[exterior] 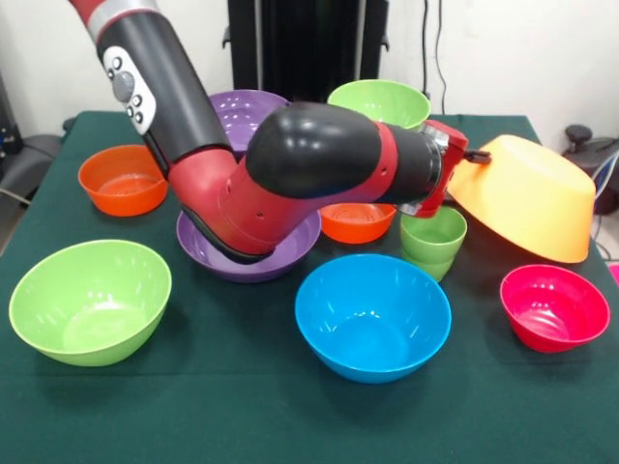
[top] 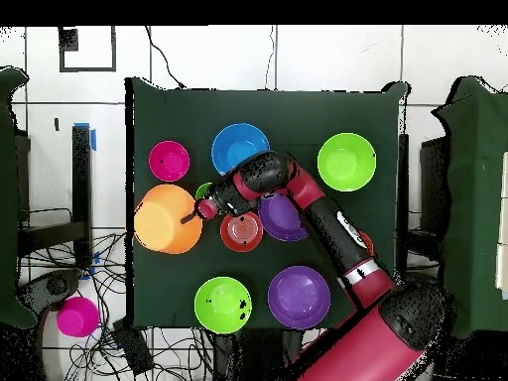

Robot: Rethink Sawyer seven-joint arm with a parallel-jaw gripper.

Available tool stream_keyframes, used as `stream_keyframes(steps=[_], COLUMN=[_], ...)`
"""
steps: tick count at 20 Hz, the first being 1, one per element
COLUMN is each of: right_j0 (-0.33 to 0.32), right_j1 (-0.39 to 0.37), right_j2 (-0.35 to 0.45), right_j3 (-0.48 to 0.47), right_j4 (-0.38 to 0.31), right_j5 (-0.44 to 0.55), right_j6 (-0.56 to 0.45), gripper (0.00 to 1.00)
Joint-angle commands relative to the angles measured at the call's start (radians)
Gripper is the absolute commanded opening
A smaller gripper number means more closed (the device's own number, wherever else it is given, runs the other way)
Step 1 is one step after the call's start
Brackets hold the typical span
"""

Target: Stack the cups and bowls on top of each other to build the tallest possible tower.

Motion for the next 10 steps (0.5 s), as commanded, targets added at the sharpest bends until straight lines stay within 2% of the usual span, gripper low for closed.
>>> stream_keyframes(steps=[1, 10], right_j0=[0.003, 0.017], right_j1=[-0.074, -0.087], right_j2=[-0.095, -0.132], right_j3=[-0.124, -0.138], right_j4=[-0.099, -0.092], right_j5=[-0.175, -0.129], right_j6=[-0.132, -0.127], gripper=[1.0, 1.0])
